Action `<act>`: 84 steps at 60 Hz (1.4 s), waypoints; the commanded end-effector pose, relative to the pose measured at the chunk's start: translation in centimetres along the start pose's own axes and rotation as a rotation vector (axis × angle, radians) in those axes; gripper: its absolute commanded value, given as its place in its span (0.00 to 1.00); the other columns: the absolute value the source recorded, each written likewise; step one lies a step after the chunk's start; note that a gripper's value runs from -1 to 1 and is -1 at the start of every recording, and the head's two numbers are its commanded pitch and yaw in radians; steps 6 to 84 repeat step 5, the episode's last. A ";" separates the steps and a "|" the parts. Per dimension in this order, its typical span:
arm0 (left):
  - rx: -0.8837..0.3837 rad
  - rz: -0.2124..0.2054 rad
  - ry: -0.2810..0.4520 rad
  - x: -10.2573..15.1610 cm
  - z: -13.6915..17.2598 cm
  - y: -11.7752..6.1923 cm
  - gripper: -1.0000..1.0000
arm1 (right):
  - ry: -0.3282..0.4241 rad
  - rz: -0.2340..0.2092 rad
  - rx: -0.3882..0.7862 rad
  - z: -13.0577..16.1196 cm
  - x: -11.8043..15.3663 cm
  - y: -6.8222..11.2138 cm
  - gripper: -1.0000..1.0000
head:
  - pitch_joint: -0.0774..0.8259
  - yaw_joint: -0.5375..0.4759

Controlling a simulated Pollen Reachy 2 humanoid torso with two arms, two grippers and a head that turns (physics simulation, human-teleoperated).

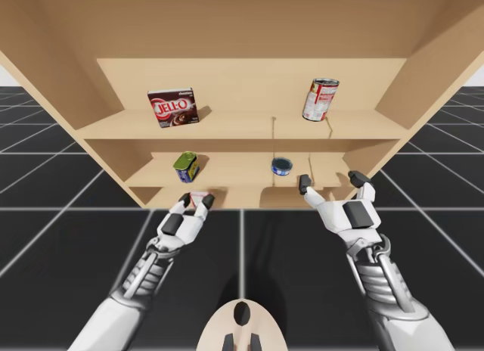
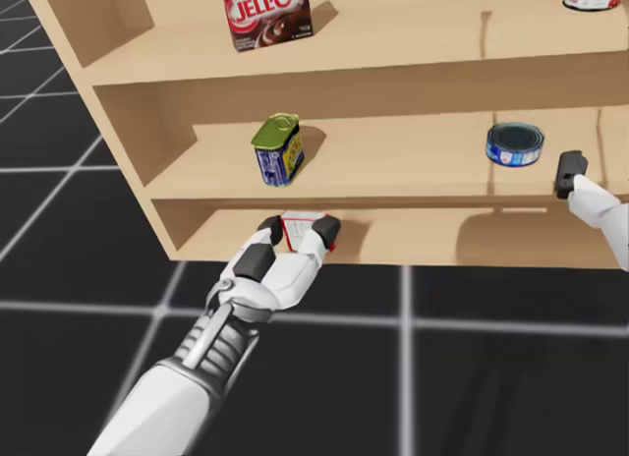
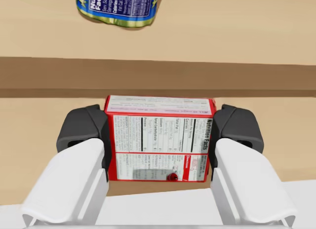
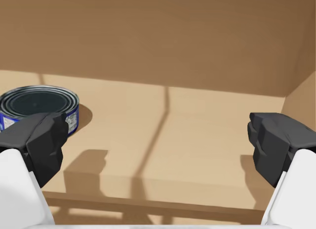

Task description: Look through the shelves, find the gelatin box, and take it.

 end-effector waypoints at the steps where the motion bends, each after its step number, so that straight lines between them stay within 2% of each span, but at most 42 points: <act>1: -0.008 0.071 0.006 -0.8 3.3 -0.9 1.00 | 0.002 -0.007 0.000 0.1 -0.1 0.2 0.00 | 0.74 0.72; 4: -0.009 0.088 0.010 -0.8 4.3 -0.8 1.00 | 0.006 -0.009 0.001 0.1 -0.2 0.2 0.00 | 0.74 0.72; 5: -0.009 0.087 0.006 -0.8 5.0 -0.8 1.00 | 0.018 -0.027 0.012 0.1 -0.1 0.2 0.00 | 0.74 0.72; 84: -0.009 0.087 0.006 -0.8 5.0 -0.8 1.00 | 0.018 -0.027 0.012 0.1 -0.1 0.2 0.00 | 0.74 0.72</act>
